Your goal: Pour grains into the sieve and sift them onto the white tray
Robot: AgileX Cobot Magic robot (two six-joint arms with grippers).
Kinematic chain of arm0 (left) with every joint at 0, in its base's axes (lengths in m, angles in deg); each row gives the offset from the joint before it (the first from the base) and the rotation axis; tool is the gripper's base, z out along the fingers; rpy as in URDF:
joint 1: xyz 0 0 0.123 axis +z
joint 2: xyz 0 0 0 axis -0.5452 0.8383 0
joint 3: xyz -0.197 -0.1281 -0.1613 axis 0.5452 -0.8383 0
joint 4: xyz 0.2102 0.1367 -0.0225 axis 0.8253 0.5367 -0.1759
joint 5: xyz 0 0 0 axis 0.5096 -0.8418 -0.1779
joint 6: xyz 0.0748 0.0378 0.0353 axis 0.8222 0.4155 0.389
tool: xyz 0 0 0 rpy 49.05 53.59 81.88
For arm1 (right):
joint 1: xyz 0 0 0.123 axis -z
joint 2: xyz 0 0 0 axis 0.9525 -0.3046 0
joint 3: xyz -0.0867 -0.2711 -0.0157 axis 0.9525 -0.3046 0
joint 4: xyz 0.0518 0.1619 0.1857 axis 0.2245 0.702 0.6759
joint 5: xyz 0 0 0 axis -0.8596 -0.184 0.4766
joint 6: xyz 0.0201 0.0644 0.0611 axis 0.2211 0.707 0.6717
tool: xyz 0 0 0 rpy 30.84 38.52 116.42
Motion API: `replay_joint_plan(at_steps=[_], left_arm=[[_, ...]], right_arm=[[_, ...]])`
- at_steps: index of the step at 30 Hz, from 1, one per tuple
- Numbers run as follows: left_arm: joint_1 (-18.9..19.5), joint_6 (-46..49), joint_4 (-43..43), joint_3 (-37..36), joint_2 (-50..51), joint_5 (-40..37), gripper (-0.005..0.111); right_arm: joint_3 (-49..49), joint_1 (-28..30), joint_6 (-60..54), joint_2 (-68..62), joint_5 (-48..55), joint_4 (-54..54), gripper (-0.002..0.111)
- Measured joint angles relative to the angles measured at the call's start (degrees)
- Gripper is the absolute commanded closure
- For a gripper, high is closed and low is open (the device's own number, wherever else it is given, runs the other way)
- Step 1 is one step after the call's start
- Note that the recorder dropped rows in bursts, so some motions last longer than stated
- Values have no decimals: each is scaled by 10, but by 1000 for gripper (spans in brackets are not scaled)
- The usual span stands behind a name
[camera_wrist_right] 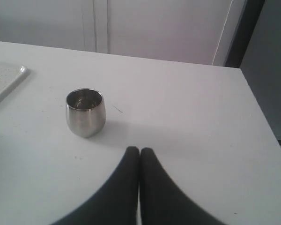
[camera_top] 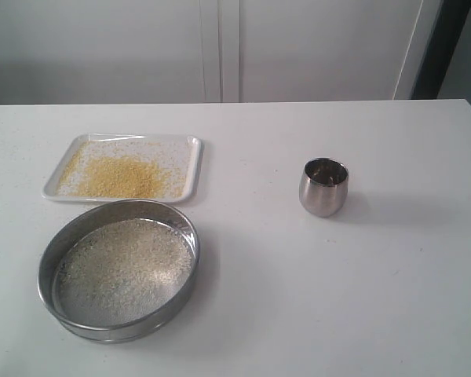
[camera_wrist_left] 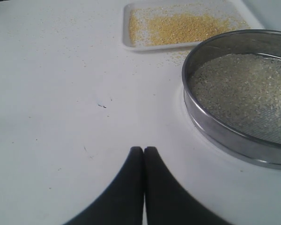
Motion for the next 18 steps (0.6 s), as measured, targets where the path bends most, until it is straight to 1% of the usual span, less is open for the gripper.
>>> replay_joint_plan(at_steps=[10, 18], left_arm=[[0, 0, 0, 0, 0, 0, 107], [0, 0, 0, 0, 0, 0, 107]], right_arm=[[-74, 0, -4, 78, -12, 0, 108], [-125, 0, -4, 113, -22, 10, 108]])
